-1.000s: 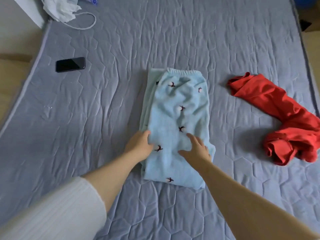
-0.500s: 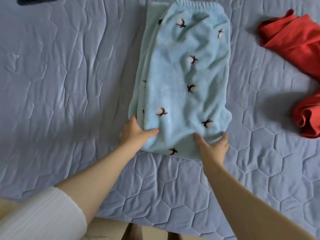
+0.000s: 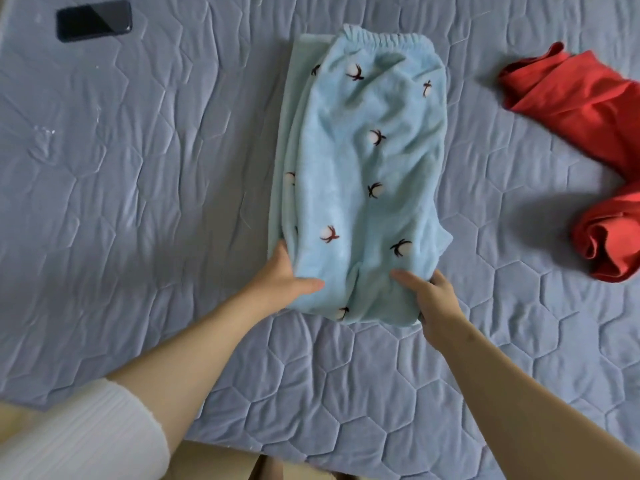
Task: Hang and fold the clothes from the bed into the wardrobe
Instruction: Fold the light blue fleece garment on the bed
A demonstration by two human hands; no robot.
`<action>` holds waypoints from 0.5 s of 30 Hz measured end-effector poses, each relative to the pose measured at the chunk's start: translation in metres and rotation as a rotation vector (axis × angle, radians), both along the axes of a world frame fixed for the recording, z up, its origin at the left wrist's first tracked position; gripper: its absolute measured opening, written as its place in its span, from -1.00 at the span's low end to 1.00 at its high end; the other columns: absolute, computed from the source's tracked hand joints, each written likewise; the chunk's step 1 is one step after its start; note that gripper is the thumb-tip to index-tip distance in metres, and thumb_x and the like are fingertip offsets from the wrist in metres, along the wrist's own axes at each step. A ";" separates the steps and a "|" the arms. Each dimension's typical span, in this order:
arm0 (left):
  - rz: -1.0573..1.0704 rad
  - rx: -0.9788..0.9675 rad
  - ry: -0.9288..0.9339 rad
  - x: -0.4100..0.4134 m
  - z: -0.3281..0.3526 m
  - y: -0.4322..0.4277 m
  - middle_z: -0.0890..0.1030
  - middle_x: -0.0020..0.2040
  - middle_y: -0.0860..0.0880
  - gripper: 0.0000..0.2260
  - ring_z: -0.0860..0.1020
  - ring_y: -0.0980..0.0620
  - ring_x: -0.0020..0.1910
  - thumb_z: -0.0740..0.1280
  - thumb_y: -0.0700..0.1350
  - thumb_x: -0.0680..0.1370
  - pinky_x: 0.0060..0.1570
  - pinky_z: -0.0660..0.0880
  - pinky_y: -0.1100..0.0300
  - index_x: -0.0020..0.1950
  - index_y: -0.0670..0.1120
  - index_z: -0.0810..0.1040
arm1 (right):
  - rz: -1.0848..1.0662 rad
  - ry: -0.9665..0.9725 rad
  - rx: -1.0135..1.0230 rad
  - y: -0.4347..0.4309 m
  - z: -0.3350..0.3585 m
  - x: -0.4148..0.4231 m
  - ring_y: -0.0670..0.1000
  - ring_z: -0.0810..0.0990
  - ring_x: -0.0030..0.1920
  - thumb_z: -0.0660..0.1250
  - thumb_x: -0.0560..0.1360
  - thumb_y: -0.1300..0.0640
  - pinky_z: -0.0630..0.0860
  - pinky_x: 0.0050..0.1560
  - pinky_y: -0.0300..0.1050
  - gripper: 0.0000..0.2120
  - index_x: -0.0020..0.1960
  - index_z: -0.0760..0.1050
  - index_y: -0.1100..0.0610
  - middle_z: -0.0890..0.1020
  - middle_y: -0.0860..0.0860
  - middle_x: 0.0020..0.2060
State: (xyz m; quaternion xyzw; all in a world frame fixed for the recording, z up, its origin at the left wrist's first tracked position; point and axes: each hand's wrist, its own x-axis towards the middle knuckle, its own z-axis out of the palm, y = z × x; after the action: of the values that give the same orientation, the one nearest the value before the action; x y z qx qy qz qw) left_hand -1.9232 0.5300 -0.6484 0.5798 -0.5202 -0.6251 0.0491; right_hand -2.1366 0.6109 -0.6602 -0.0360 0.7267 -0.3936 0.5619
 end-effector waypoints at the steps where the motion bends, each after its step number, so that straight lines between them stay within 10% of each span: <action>1: 0.057 0.064 0.044 0.003 -0.002 0.000 0.44 0.13 0.23 -0.38 0.45 0.23 0.08 0.46 -0.22 0.41 0.07 0.37 0.27 0.31 0.09 0.20 | 0.005 -0.019 0.000 0.002 -0.001 0.000 0.07 0.63 -0.01 0.46 0.36 0.22 0.57 -0.01 0.02 -0.63 0.14 0.49 0.09 0.66 0.04 0.00; 9: 0.199 0.245 0.065 0.029 0.003 0.018 0.64 -0.05 0.11 -0.85 0.60 0.23 -0.13 0.36 -0.12 0.51 -0.22 0.50 0.41 0.06 0.03 0.55 | -0.043 -0.057 0.043 0.023 -0.001 0.005 0.04 0.64 -0.08 0.49 0.33 0.23 0.54 -0.20 -0.12 -0.68 0.06 0.55 0.10 0.68 0.04 -0.07; 15: 0.579 0.129 0.063 0.037 0.002 0.039 0.64 0.03 -0.04 -0.79 0.60 0.02 0.02 0.32 -0.14 0.53 0.05 0.48 0.15 0.15 -0.10 0.55 | -0.037 -0.223 -0.128 0.025 0.013 0.015 0.05 0.68 -0.05 0.53 0.19 0.22 0.61 -0.19 -0.07 -0.48 0.14 0.55 0.12 0.70 0.05 -0.04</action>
State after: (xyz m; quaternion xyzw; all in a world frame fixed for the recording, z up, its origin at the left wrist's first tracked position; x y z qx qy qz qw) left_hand -1.8857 0.5687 -0.6467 0.6863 -0.2905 -0.6346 0.2046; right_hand -2.1215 0.6362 -0.6469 -0.0145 0.6338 -0.4509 0.6283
